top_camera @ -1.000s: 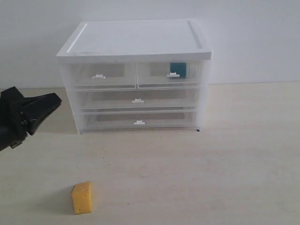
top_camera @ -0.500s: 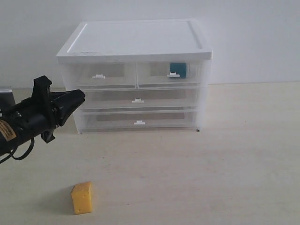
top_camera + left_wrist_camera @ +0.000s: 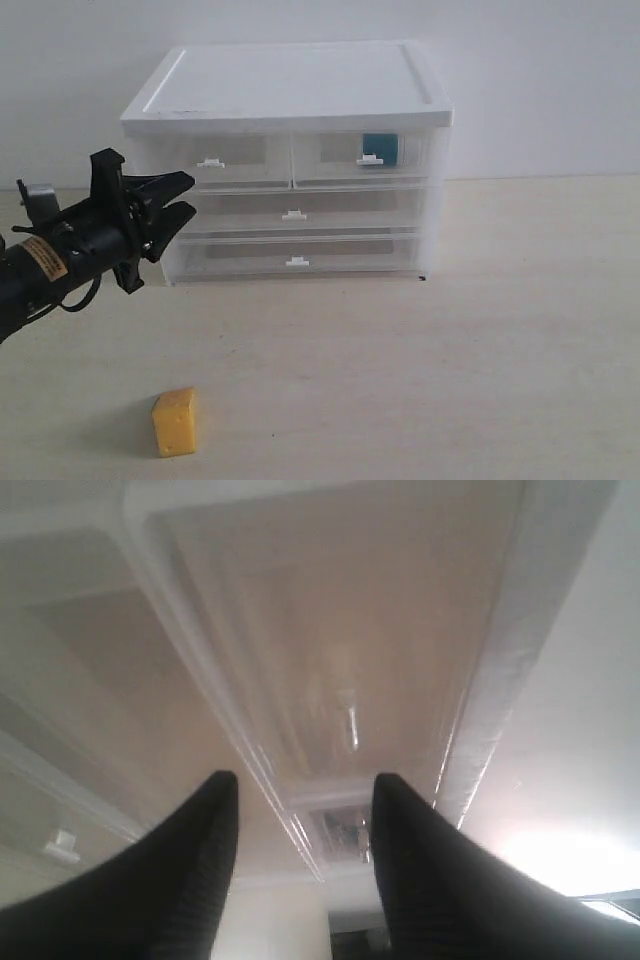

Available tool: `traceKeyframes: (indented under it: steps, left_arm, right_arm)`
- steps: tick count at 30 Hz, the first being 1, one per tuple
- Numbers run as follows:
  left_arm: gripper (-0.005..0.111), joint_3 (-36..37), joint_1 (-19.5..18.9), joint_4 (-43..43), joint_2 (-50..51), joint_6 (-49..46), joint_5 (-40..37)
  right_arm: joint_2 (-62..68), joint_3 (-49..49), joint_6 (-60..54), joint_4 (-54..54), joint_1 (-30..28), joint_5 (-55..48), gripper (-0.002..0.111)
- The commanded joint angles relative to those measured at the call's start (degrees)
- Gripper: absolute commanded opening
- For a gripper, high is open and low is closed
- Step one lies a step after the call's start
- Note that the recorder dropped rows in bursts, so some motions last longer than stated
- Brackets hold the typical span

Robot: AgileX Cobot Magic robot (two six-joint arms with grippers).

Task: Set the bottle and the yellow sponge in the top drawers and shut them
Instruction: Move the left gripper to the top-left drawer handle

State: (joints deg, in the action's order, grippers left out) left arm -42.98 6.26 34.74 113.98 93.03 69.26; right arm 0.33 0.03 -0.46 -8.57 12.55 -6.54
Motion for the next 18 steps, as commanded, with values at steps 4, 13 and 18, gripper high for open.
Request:
traceKeyframes:
  steps: [4,13,18]
  left_arm:
    - [0.041,-4.4,2.9,-2.5,1.7,1.3,0.7]
    - [0.041,-8.3,3.0,-3.3,4.3,2.6,0.7]
    - [0.032,-8.7,3.0,-3.7,4.3,3.0,0.7]
  right_arm:
    - [-0.3,0.0,0.0,0.1,0.1,0.7,0.000]
    - [-0.3,0.0,-0.1,0.1,0.1,0.7,0.000]
    - [-0.3,0.0,-0.2,0.1,0.1,0.7,0.000]
